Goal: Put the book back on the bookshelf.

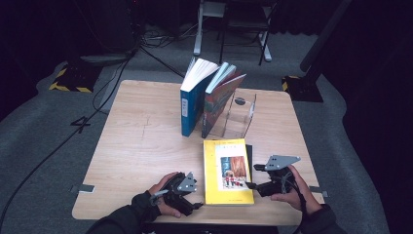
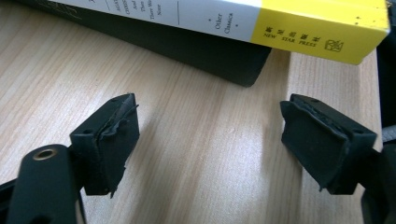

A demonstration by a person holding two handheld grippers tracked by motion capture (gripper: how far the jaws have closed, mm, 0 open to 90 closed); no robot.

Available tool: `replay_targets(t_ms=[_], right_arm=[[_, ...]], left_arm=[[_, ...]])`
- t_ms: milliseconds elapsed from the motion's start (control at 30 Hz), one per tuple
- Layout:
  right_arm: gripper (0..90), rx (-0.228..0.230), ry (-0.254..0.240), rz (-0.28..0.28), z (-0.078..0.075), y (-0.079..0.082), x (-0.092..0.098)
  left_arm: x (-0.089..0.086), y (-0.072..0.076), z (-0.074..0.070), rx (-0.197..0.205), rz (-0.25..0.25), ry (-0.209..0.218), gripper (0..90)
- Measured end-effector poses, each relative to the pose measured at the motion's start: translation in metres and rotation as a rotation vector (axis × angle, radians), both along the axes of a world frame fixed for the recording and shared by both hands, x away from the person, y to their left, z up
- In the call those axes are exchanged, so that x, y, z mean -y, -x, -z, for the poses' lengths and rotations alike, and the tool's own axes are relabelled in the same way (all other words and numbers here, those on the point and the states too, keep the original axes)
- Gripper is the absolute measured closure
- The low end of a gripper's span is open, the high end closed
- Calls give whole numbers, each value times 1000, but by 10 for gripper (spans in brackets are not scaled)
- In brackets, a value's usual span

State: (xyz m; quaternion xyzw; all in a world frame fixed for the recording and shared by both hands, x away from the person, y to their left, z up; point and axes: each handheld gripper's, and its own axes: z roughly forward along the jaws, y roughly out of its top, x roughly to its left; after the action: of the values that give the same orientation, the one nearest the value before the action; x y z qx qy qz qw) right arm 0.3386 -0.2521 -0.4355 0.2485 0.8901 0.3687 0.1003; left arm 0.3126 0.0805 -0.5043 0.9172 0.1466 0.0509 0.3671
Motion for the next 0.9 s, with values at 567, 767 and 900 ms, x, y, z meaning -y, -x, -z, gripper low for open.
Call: replay_targets(t_ms=[567, 767, 900], right_arm=[[143, -247, 27, -36, 14, -36, -6], [142, -236, 50, -72, 12, -36, -14], [143, -235, 55, -72, 12, -36, -15]], left_arm=[[-7, -18, 0, -1, -86, 6, 176], [-5, -26, 0, 5, -128, 4, 171], [-5, -37, 0, 5, -153, 5, 169]])
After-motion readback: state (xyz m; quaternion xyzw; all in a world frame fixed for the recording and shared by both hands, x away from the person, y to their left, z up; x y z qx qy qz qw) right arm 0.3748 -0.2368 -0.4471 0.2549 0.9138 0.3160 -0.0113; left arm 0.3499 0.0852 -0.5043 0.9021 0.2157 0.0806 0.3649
